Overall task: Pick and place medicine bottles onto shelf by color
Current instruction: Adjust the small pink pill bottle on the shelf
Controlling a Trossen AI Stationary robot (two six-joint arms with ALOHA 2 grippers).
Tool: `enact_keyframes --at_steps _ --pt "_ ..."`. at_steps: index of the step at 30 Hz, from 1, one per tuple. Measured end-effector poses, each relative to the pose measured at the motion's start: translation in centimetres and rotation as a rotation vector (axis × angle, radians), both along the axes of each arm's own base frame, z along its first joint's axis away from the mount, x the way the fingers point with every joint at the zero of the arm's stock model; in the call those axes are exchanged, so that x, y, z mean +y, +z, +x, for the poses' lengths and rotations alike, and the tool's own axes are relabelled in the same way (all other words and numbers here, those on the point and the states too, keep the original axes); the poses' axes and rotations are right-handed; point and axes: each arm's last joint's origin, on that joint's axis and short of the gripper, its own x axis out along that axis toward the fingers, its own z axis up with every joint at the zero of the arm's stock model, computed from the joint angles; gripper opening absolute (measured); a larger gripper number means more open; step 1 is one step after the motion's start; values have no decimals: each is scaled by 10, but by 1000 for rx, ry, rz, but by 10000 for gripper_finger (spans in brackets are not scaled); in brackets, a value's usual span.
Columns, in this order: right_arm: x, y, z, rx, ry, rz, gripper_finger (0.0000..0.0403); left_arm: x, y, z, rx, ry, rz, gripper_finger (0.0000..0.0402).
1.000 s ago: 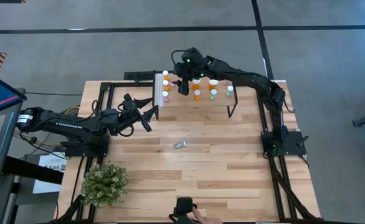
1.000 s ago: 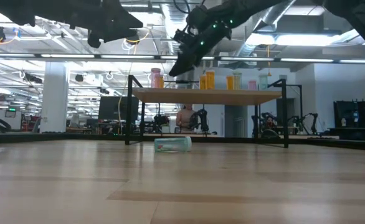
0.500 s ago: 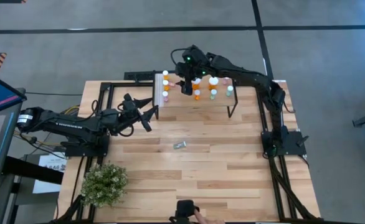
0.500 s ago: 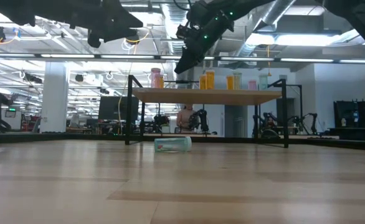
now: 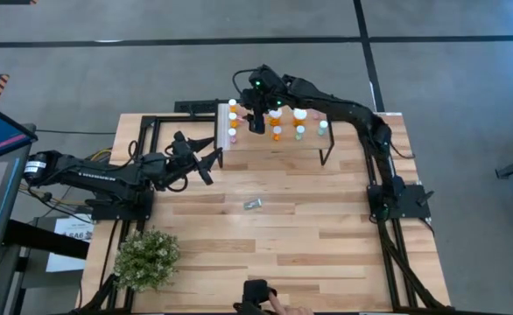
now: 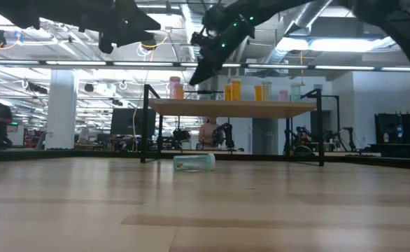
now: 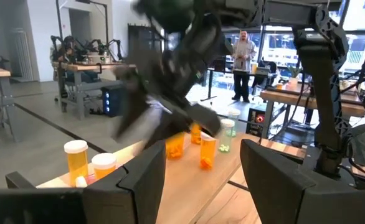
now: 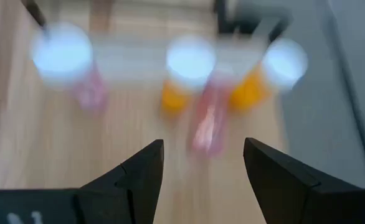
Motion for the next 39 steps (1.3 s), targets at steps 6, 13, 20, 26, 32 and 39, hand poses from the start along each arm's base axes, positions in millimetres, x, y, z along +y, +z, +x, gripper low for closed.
enact_keyframes --at_steps 6,13,20,26,32,39 --pt "-10 -22 19 76 -6 45 245 3 -1 0 9 4 -4 194" --pt "-14 -28 21 94 -33 79 245 4 -4 0 41 -7 -10 194" --pt "-14 -28 20 105 -41 93 243 4 -5 0 43 -7 -11 194" --pt "-14 -35 21 112 -48 105 218 4 -5 0 42 -8 -12 194" --pt "-14 -35 21 112 -55 112 185 4 -5 0 42 -8 -12 194" --pt "-14 -35 21 111 -55 111 136 4 -5 0 42 -10 -12 194"
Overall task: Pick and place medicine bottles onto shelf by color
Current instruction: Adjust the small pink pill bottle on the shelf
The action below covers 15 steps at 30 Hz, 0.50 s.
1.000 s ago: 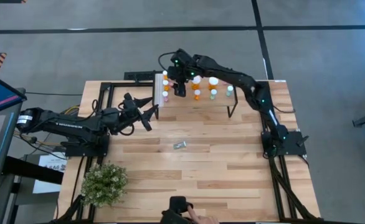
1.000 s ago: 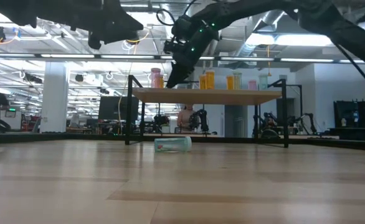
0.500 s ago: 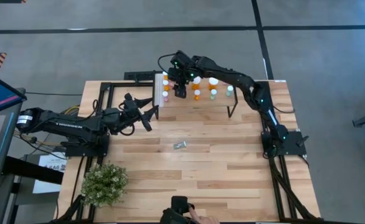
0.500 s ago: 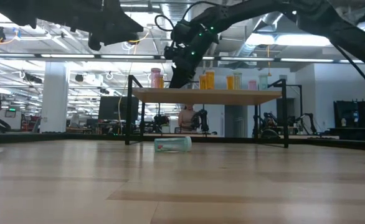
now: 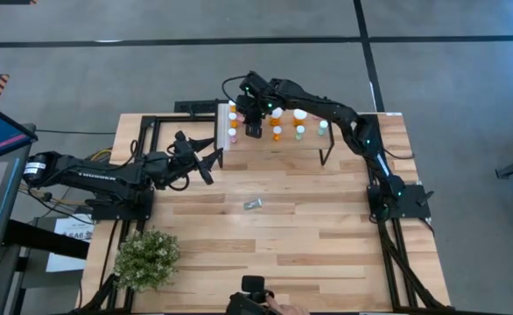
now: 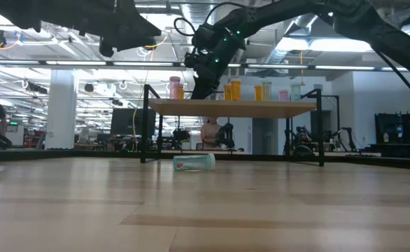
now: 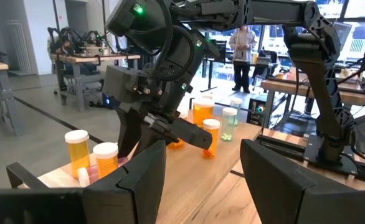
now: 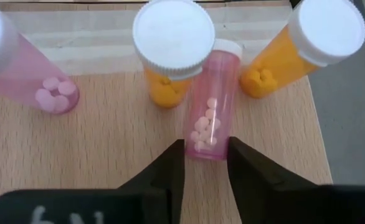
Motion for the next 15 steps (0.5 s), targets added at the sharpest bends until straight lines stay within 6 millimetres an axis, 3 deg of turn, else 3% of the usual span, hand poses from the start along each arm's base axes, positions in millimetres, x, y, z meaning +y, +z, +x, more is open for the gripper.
enact_keyframes --at_steps 6,15 --pt "-2 1 -1 -3 -11 5 105 0 0 0 0 0 0 194" --pt "-5 2 -4 -6 -37 20 103 0 0 0 0 0 0 194"
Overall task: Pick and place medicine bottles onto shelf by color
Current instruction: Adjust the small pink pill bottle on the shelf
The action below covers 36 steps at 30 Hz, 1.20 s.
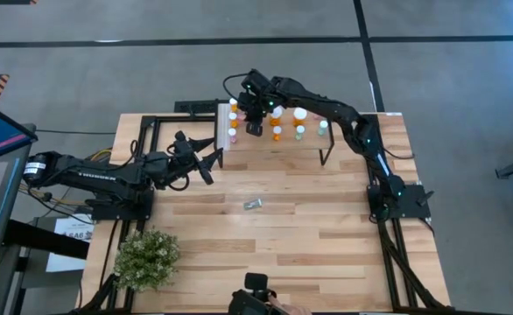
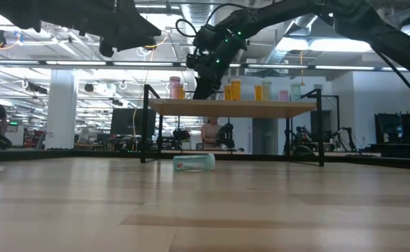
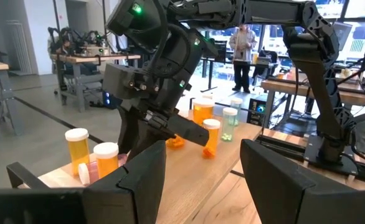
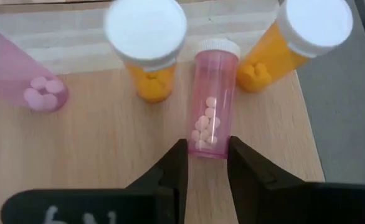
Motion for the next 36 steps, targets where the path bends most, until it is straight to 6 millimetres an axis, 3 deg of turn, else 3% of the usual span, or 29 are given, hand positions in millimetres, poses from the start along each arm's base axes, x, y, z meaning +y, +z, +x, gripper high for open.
enact_keyframes --at_steps 16,28,36 --pt "7 29 -9 -3 -14 15 103 0 0 0 0 1 0 194" --pt "21 75 -28 -99 -9 -19 103 0 0 0 -3 1 -4 194" --pt "41 104 -56 -182 181 254 103 -1 1 0 -22 -30 -25 205"
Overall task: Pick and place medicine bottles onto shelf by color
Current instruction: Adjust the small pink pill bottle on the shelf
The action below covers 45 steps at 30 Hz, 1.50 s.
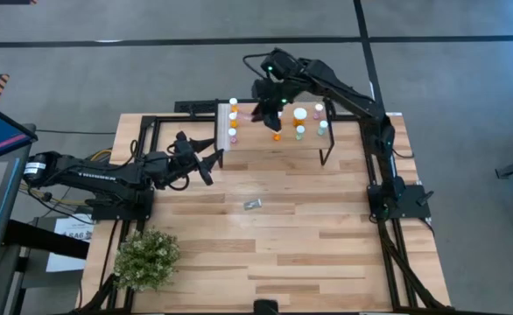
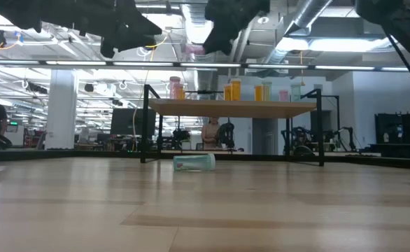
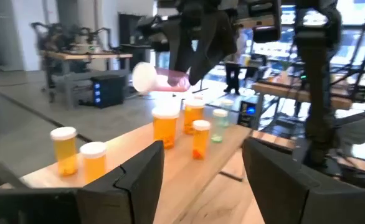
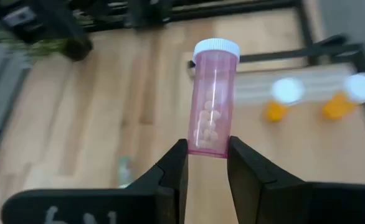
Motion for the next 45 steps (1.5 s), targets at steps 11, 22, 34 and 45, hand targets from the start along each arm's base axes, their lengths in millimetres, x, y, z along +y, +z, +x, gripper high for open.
enact_keyframes --at_steps 11,22,34,45 --pt "38 -24 -14 86 109 105 103 -3 4 1 -59 -117 -19 253" --pt "82 -49 -83 -132 63 70 103 -5 6 13 -61 -222 -63 271" --pt "118 -68 -111 -258 93 49 103 -5 13 86 49 -384 -91 271" --pt "135 -71 -105 -236 116 35 103 7 5 126 125 -326 -160 271"
